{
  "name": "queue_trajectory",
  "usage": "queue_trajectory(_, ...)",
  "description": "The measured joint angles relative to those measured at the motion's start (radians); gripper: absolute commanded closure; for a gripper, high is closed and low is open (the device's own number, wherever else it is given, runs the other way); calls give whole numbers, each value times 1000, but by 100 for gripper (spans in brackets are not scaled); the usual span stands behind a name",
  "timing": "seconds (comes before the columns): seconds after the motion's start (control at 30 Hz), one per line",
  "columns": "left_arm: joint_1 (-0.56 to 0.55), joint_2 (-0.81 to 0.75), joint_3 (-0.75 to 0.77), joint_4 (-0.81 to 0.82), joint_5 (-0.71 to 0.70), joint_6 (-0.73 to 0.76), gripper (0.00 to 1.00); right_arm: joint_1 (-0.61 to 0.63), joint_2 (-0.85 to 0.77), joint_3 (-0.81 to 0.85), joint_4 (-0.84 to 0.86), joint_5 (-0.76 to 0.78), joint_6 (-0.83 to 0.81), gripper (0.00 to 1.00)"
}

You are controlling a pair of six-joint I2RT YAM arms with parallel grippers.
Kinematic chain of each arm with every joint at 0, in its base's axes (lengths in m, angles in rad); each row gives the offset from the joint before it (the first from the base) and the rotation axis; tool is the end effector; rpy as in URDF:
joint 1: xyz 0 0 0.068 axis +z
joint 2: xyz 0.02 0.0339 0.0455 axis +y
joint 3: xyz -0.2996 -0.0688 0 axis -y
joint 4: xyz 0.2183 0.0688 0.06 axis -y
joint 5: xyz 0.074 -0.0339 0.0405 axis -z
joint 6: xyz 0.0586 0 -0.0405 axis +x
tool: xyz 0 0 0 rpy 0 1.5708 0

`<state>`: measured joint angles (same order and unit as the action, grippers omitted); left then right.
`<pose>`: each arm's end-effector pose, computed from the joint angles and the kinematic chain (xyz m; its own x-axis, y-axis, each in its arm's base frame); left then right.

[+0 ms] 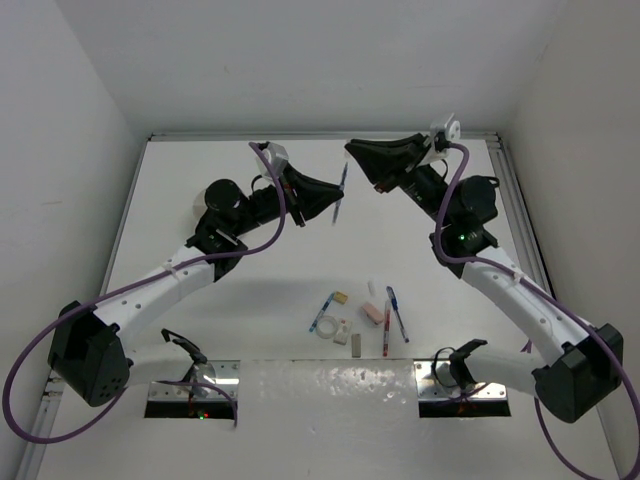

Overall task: Sort the stationery into containers
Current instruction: Close the pen cap on the pen.

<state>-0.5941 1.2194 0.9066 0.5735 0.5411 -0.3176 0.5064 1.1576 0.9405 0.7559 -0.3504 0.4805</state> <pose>0.2011 -0.1723 0.4167 -0.0757 -0.2719 -0.9593 0.9143 0.3650 -0.1756 0.1971 0.1323 0.4657 0.0682 0.5343 -0.8425 -0.8399 0.4866 0.2405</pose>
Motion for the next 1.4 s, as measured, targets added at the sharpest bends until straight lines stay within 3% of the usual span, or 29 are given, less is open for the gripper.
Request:
queue_trajectory(0.97, 0, 2, 0, 8, -29, 6, 100, 0, -19, -122, 30, 41, 73, 100)
queue_trajectory(1.4, -1, 3, 0, -25, -14, 53, 100, -3, -35, -61, 29, 63, 37, 100)
